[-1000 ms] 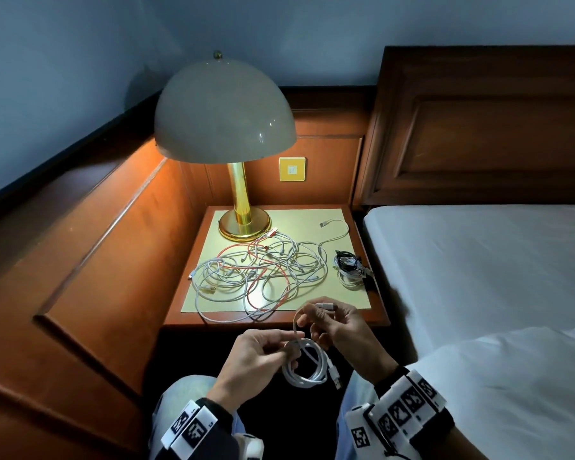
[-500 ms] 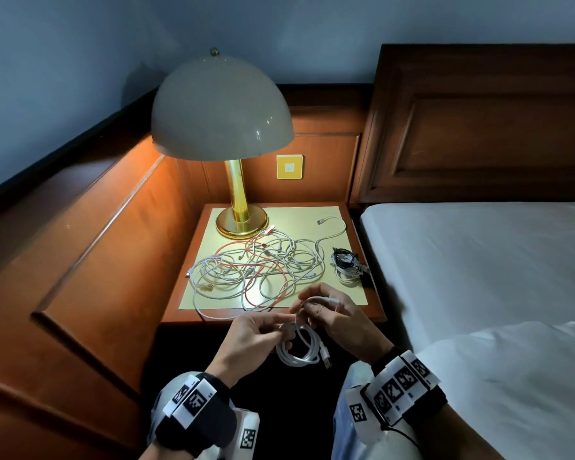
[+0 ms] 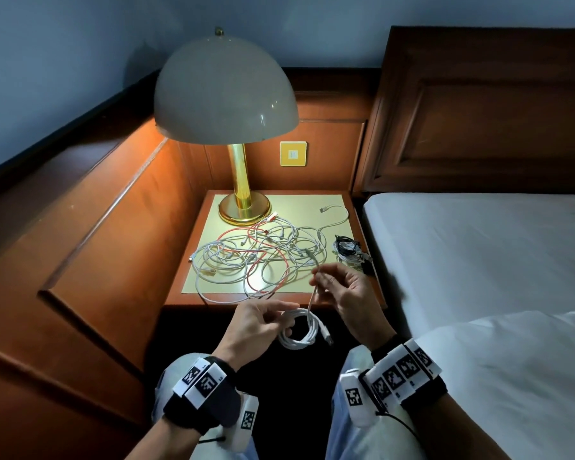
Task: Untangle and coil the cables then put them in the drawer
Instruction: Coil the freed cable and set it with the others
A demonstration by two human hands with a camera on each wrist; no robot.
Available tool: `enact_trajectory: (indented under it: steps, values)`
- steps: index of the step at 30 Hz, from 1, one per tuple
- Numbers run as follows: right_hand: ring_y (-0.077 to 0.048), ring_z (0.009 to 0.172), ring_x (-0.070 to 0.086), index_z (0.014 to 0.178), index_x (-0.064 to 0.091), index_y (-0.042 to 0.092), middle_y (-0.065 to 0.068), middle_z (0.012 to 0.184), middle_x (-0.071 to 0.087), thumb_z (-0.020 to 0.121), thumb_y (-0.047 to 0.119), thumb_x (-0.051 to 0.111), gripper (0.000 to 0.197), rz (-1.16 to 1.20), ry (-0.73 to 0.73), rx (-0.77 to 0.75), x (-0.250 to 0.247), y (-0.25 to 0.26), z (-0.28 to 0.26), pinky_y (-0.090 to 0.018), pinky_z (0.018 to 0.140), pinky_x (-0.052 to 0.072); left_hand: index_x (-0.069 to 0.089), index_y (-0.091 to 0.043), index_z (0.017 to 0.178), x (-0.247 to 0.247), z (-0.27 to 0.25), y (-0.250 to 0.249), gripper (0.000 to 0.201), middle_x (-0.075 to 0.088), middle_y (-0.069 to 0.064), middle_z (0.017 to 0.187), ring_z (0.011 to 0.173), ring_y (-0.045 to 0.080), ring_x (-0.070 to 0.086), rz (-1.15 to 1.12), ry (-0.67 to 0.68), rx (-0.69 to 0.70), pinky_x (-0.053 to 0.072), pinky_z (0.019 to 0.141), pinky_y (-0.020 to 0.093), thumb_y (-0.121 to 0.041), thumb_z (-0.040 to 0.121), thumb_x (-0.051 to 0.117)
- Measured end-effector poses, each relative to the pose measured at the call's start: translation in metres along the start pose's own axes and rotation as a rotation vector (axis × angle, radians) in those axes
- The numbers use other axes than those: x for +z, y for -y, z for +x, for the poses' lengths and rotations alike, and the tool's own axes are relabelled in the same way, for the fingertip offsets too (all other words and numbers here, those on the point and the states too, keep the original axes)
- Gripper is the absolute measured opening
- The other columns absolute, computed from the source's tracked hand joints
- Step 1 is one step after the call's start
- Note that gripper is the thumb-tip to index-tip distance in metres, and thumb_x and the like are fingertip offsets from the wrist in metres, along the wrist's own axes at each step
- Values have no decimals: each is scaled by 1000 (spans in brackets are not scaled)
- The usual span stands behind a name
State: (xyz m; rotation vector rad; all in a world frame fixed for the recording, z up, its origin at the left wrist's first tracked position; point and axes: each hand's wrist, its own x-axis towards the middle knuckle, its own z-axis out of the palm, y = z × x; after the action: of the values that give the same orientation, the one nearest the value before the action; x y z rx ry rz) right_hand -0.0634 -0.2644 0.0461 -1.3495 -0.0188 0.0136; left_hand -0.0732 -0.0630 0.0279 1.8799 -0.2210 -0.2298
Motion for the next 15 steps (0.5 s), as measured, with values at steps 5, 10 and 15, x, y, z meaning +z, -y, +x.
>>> enact_trajectory:
  steps: [5, 10, 15]
  values:
    - [-11, 71, 63, 103, 66, 7, -3, 83, 70, 101, 12, 60, 8, -161, -130, -47, 2, -5, -4, -28, 62, 58, 80, -22, 102, -1, -3, 2, 20, 77, -8, 79, 70, 1, 69, 32, 0, -4, 50, 67, 12, -9, 87, 77]
    - [-22, 71, 68, 103, 51, 9, -6, 78, 65, 106, 24, 48, 16, -370, -92, -5, 8, -17, -9, -34, 68, 60, 75, -20, 105, 3, -5, 2, 20, 78, -1, 90, 79, 10, 72, -48, 36, 4, 57, 75, 24, -11, 88, 77]
    - [-21, 65, 67, 102, 49, 8, -15, 84, 70, 106, 27, 49, 19, -410, -72, -3, 10, -17, -12, -37, 64, 59, 66, -15, 99, 7, -6, 0, 16, 77, 5, 88, 79, 16, 73, -75, -8, 40, 59, 77, 27, -9, 88, 76]
